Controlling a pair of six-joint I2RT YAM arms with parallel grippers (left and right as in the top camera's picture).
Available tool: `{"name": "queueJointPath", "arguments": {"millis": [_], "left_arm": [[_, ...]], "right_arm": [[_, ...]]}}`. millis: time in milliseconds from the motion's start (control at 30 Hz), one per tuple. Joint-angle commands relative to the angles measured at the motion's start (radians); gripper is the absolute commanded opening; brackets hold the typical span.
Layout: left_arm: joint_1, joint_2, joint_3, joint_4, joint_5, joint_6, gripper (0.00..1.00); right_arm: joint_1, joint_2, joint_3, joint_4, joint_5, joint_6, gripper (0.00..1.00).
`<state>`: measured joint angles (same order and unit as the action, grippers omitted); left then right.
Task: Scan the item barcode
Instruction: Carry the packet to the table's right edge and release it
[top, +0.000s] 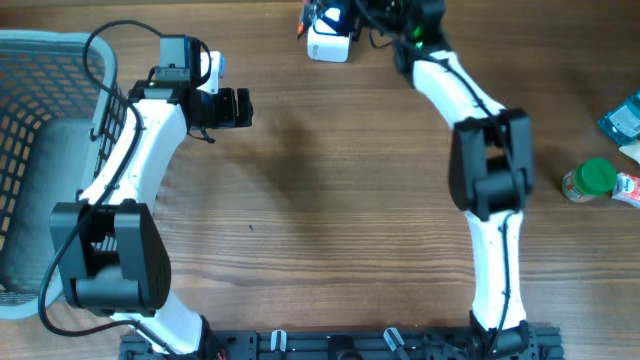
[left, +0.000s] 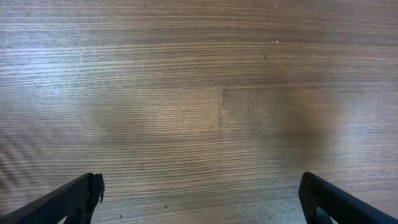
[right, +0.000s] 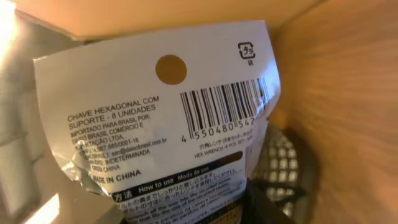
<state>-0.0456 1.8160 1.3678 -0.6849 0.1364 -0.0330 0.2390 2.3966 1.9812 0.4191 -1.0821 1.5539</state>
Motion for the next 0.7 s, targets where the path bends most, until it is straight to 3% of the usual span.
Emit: {"name": "queueJointPath", "arguments": {"millis": [0,67,133,300,467,600,667], "left_arm": [[0.003,0.004,-0.007,-0.003,-0.004,-0.028,1.0],[0.003,0.004,-0.007,-0.002,-0.004,-0.029,1.0],[0.003,0.004,-0.007,0.005,-0.003,-0.029,1.0],[-0.002,0.003,-0.007,0.004,-0.003,-0.029,1.0],[-0.024,-0.041,-0.006,0.027,-0.004,-0.013,1.0],[-0.024,-0.187,-0.006,0.257,-0.054,0.075,1.0],[-0.024,-0.288,-0.006,0.433,-0.238,0.09,1.0]], "right_arm": [[-0.012,-0.311,0.022,-0.617,0.506,-0.752,0.05],[-0.015,-0.448,0.022,-0.984,0.939,-0.956,0.05],[-0.015,-0.562,0.022,-1.269,1.217,-1.096,0.05],[-0.093,-0.597,-0.027,-1.75,1.604,-1.024,0.05],[-0.252,-0.598,-0.167,-1.782,1.658,-1.031,0.05],[-0.369,-0.598,-0.238,-1.636,1.658,-1.15,0.05],[-0.409,-0.598,-0.266,-1.506,1.648,-1.29,0.04]]}}
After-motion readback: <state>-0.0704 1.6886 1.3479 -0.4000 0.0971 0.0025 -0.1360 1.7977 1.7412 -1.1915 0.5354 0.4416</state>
